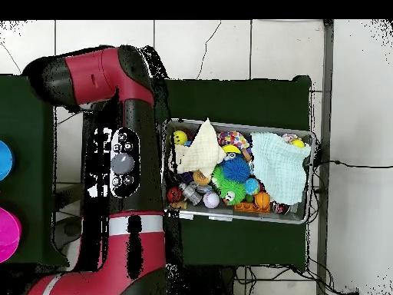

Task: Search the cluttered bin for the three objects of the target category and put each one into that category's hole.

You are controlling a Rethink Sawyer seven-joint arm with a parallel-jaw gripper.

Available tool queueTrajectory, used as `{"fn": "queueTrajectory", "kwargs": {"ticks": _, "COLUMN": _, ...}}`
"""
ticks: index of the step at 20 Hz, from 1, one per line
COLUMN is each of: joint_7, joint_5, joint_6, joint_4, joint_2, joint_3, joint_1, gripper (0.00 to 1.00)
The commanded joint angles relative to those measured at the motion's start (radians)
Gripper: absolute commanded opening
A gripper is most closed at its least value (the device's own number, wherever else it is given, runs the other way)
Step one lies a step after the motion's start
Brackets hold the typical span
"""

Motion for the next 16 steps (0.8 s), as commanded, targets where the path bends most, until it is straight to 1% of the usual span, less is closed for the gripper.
{"fn": "queueTrajectory", "kwargs": {"ticks": 1, "joint_7": -0.089, "joint_5": 0.0, "joint_6": 0.16, "joint_4": 0.311, "joint_2": -0.157, "joint_3": 0.03, "joint_1": -0.012, "gripper": 0.0}}
{"fn": "queueTrajectory", "kwargs": {"ticks": 2, "joint_7": -0.083, "joint_5": 0.008, "joint_6": 0.166, "joint_4": 0.338, "joint_2": -0.167, "joint_3": 0.039, "joint_1": -0.013, "gripper": 0.0}}
{"fn": "queueTrajectory", "kwargs": {"ticks": 4, "joint_7": -0.071, "joint_5": 0.004, "joint_6": 0.158, "joint_4": 0.361, "joint_2": -0.177, "joint_3": 0.042, "joint_1": -0.008, "gripper": 0.0}}
{"fn": "queueTrajectory", "kwargs": {"ticks": 10, "joint_7": -0.048, "joint_5": -0.019, "joint_6": 0.156, "joint_4": 0.397, "joint_2": -0.206, "joint_3": 0.036, "joint_1": 0.006, "gripper": 0.0}}
{"fn": "queueTrajectory", "kwargs": {"ticks": 16, "joint_7": -0.018, "joint_5": -0.045, "joint_6": 0.114, "joint_4": 0.441, "joint_2": -0.211, "joint_3": 0.025, "joint_1": 0.016, "gripper": 0.0}}
